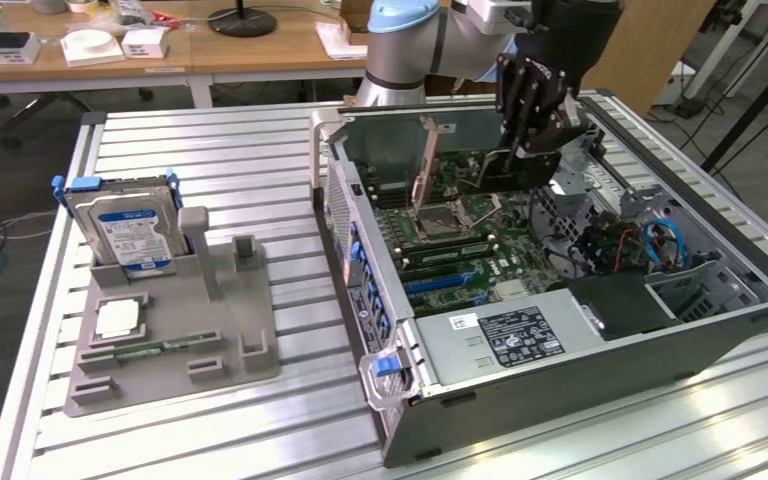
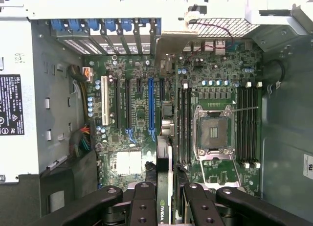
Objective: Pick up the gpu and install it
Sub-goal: 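Insert the gpu into the slot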
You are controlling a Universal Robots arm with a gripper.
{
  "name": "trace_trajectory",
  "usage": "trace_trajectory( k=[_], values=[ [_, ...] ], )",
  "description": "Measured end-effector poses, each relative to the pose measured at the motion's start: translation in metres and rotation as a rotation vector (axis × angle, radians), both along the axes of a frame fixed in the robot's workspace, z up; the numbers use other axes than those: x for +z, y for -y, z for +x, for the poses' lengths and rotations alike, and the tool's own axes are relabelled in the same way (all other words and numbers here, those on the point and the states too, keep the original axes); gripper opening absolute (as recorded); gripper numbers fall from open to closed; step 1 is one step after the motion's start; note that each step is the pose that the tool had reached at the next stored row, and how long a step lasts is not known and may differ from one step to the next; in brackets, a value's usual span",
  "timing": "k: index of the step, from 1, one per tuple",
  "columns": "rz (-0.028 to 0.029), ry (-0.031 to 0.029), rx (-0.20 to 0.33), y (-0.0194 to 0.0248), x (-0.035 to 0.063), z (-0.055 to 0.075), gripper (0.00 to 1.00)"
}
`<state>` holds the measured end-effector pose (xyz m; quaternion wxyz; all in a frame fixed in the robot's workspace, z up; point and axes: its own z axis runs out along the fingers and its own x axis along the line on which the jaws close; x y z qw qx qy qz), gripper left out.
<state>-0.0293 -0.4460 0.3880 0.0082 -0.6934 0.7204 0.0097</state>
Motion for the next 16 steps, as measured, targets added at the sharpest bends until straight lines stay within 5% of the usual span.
trace_trajectory(
  k=[16],
  values=[
    [0.0,0.0003,0.0,0.0,-0.0059,-0.0001,0.26]
  ],
)
